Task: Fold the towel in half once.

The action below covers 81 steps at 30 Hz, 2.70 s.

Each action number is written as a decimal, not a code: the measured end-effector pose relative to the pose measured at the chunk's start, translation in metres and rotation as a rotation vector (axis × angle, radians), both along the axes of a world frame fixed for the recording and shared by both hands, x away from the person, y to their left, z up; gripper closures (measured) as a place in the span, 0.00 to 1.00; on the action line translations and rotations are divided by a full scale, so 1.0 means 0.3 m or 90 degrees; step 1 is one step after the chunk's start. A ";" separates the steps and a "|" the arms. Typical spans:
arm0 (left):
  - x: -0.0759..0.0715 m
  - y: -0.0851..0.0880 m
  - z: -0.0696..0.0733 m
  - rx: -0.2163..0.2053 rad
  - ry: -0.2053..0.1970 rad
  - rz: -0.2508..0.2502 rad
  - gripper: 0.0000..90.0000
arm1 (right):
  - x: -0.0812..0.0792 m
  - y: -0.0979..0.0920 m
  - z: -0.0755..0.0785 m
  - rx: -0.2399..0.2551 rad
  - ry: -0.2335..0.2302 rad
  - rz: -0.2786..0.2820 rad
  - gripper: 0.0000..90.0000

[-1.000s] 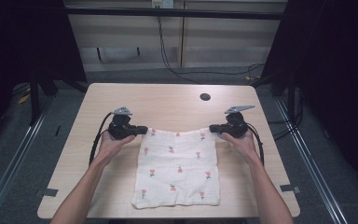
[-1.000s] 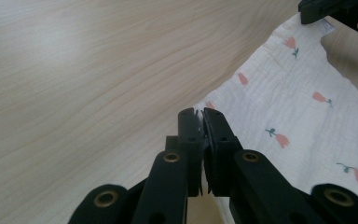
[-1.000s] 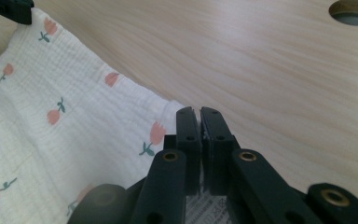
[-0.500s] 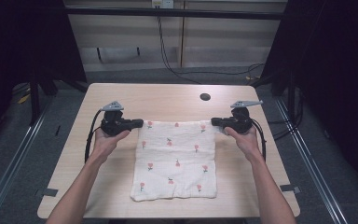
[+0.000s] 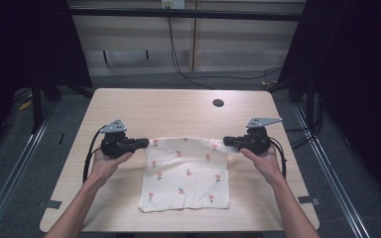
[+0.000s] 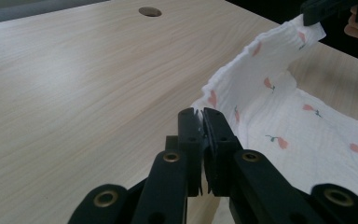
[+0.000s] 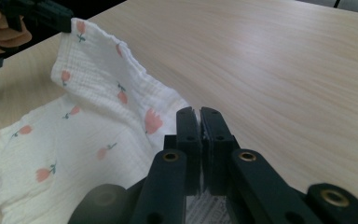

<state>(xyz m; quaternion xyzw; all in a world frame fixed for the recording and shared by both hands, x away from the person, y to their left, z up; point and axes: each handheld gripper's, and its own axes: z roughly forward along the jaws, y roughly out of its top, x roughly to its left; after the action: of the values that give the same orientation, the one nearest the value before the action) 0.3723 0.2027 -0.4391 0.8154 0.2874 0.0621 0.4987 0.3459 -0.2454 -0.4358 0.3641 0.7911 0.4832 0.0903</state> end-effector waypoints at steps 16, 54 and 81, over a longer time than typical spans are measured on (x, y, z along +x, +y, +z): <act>-0.116 -0.005 0.038 0.036 -0.043 -0.059 0.96 | -0.179 0.002 0.012 -0.006 0.000 0.047 0.97; -0.363 -0.003 -0.145 0.125 0.064 -0.164 0.86 | -0.426 0.029 -0.150 -0.069 0.086 0.106 0.91; -0.299 -0.049 -0.182 0.151 0.088 -0.135 0.81 | -0.211 0.023 -0.166 -0.101 0.070 -0.011 0.62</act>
<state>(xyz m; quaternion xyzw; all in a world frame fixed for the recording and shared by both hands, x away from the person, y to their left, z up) 0.2827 0.1879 -0.4937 0.8967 0.2240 -0.0140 0.3814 0.2828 -0.2386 -0.4855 0.3887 0.8275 0.3972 0.0797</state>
